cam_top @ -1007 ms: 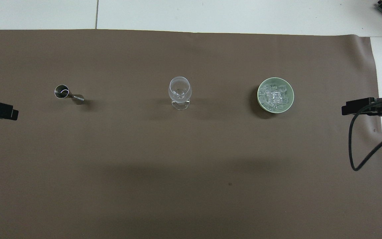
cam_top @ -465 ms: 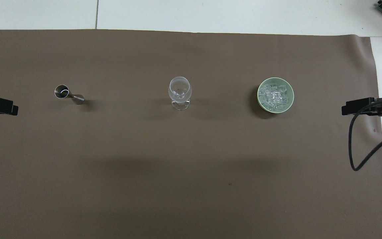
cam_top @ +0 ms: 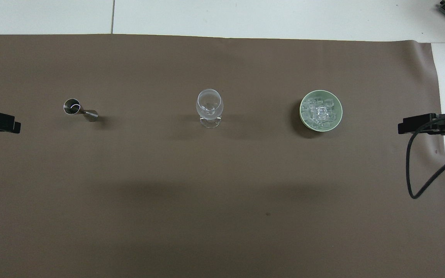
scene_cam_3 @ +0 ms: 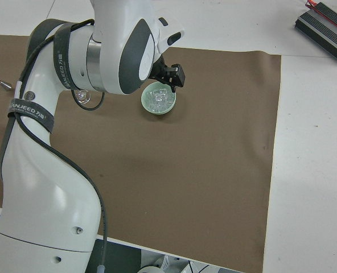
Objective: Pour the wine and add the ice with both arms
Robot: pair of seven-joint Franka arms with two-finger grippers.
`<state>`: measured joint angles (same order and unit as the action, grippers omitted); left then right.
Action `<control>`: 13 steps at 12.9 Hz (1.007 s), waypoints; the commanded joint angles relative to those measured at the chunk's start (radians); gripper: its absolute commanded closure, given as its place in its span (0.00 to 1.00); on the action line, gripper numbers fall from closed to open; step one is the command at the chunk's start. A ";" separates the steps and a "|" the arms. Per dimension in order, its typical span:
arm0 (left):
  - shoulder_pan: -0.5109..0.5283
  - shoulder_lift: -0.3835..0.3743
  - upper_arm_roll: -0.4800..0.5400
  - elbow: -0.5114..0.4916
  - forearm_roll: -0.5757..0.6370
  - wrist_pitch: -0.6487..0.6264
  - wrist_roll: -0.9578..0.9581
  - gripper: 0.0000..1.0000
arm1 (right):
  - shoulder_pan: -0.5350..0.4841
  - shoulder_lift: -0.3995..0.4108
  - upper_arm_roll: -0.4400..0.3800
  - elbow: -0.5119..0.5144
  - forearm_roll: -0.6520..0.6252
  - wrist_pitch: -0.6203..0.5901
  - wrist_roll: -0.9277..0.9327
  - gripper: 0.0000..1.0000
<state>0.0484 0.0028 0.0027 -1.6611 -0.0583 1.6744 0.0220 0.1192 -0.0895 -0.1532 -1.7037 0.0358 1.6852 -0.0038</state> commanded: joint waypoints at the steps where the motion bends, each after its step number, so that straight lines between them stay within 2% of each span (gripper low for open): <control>1: 0.008 0.031 0.013 -0.019 -0.018 0.044 -0.098 0.00 | -0.012 0.005 0.006 0.007 0.012 -0.009 -0.018 0.00; 4: 0.008 0.066 0.023 -0.026 -0.084 0.070 -0.320 0.00 | -0.012 0.005 0.007 0.007 0.012 -0.009 -0.018 0.00; 8: 0.030 0.083 0.055 -0.029 -0.259 0.041 -0.577 0.00 | -0.012 0.005 0.006 0.007 0.012 -0.009 -0.018 0.00; 13: 0.057 0.132 0.089 -0.069 -0.408 0.048 -0.894 0.00 | -0.012 0.005 0.006 0.007 0.012 -0.009 -0.018 0.00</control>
<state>0.0927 0.1192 0.0837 -1.7119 -0.4132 1.7145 -0.7717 0.1192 -0.0895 -0.1531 -1.7037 0.0358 1.6852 -0.0038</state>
